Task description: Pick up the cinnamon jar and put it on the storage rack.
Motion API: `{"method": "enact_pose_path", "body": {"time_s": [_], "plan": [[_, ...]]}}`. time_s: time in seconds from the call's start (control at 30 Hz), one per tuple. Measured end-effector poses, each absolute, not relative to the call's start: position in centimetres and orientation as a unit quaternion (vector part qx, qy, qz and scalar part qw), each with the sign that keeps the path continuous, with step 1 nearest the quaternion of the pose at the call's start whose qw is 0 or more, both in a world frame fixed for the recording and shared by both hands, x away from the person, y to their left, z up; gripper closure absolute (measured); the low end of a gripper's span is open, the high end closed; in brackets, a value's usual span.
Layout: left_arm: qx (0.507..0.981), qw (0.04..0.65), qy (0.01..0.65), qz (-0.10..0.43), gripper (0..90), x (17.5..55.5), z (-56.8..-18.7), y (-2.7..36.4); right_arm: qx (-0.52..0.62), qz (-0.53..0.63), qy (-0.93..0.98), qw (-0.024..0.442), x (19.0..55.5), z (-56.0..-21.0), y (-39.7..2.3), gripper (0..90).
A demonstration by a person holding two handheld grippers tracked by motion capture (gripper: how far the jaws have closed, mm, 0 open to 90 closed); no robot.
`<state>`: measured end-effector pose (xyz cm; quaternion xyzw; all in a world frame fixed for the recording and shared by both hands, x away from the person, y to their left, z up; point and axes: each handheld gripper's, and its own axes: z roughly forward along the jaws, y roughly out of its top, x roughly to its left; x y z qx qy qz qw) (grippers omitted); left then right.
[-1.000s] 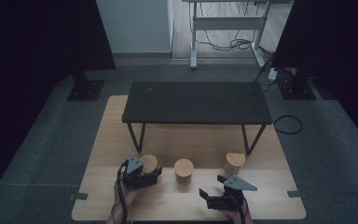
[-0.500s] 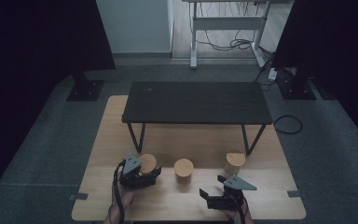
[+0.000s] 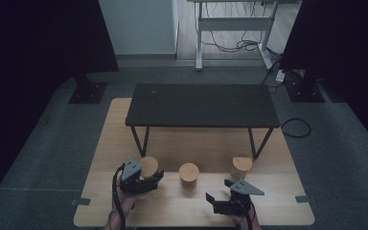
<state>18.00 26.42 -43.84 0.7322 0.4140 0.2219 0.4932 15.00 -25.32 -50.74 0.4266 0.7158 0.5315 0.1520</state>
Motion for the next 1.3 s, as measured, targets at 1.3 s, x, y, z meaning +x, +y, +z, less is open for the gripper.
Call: {"method": "enact_pose_path", "body": {"time_s": [1.3], "plan": [[0.735, 0.517, 0.382, 0.216, 23.3, 17.3, -41.4, 27.6, 0.430, 0.531, 0.713, 0.156, 14.9, -50.8, -25.4, 3.9]]}}
